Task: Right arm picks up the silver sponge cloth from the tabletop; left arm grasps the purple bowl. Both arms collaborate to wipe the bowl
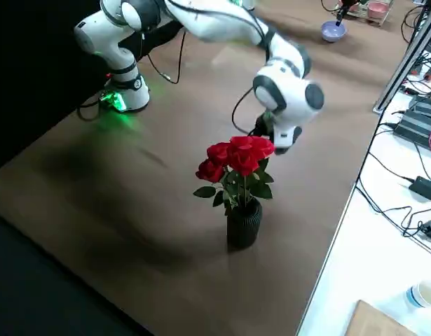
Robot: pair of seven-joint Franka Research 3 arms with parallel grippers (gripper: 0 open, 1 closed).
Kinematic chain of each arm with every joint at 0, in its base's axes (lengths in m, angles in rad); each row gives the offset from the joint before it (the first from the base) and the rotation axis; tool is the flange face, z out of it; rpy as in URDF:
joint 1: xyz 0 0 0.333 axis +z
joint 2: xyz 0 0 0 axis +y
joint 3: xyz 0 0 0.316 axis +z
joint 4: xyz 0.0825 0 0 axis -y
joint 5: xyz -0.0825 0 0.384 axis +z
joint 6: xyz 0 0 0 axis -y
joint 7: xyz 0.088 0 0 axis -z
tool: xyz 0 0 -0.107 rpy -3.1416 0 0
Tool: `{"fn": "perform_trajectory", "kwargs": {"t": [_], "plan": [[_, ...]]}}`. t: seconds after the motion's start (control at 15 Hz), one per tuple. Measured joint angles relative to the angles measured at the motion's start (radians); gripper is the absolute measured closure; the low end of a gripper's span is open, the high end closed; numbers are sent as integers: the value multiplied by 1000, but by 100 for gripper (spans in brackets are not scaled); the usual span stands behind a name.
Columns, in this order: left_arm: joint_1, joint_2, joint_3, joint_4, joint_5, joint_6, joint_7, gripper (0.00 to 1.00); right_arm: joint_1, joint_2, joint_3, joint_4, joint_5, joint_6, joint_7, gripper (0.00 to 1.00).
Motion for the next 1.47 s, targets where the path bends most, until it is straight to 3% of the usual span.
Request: {"fn": "perform_trajectory", "kwargs": {"t": [0.33,0.53,0.87,1.2,1.27,1.47], "plan": [[12,-5,-1,-18,0,0,12,93,-1,-257,-3,66,-2,-40,0,0],[12,-3,-1,-25,0,0,12,83,-1,-386,-3,64,-16,-97,-41,0],[20,-4,-1,-23,0,1,2,42,-2,-518,-3,46,-72,-179,-119,0],[31,-39,-4,5,-9,-5,-4,0,-1,-672,-3,-165,-74,-59,-121,0],[31,-58,-5,43,-14,-63,-4,0,-1,-703,-3,-207,-75,-44,-121,0],[31,-70,-13,133,-14,-186,-4,0,-1,-713,-2,-223,-76,-44,-121,0]]}}
